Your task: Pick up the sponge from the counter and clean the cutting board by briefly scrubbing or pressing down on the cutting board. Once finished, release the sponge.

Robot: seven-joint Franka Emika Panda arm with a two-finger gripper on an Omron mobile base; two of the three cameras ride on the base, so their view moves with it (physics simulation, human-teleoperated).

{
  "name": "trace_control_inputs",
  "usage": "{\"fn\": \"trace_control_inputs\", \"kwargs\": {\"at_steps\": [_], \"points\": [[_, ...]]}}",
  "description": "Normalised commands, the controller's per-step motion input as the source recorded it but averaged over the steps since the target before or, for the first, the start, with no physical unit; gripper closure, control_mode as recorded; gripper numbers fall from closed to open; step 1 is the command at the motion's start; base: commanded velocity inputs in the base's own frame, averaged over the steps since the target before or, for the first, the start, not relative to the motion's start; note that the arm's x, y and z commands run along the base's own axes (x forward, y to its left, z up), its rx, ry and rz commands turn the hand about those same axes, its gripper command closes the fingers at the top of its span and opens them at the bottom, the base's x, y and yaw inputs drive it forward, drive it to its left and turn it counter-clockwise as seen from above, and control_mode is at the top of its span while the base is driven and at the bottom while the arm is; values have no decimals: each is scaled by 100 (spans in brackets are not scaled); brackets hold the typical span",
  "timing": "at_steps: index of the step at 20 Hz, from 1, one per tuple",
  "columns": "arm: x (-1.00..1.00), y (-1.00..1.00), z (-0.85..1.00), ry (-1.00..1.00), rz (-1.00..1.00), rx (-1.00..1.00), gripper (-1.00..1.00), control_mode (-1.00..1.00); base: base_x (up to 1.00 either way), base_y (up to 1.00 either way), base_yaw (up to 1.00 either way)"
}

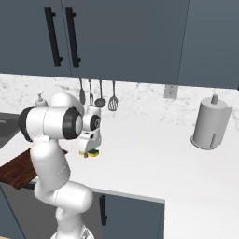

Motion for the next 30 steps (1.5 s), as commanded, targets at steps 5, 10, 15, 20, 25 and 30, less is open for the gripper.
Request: {"fn": "trace_control_inputs", "kwargs": {"at_steps": [5,10,15,20,25,30], "points": [[-1,-13,-12,-5,0,2,-100,-100,0,0,0],[-22,-10,0,-34,0,0,-100,-100,0,0,0],[-27,-17,4,-37,0,1,-100,-100,0,0,0],[-3,-26,35,-15,0,0,-100,-100,0,0,0],[-6,-34,43,-3,0,0,-100,-100,0,0,0],[-6,-69,56,0,0,1,-100,-100,0,0,0]]}}
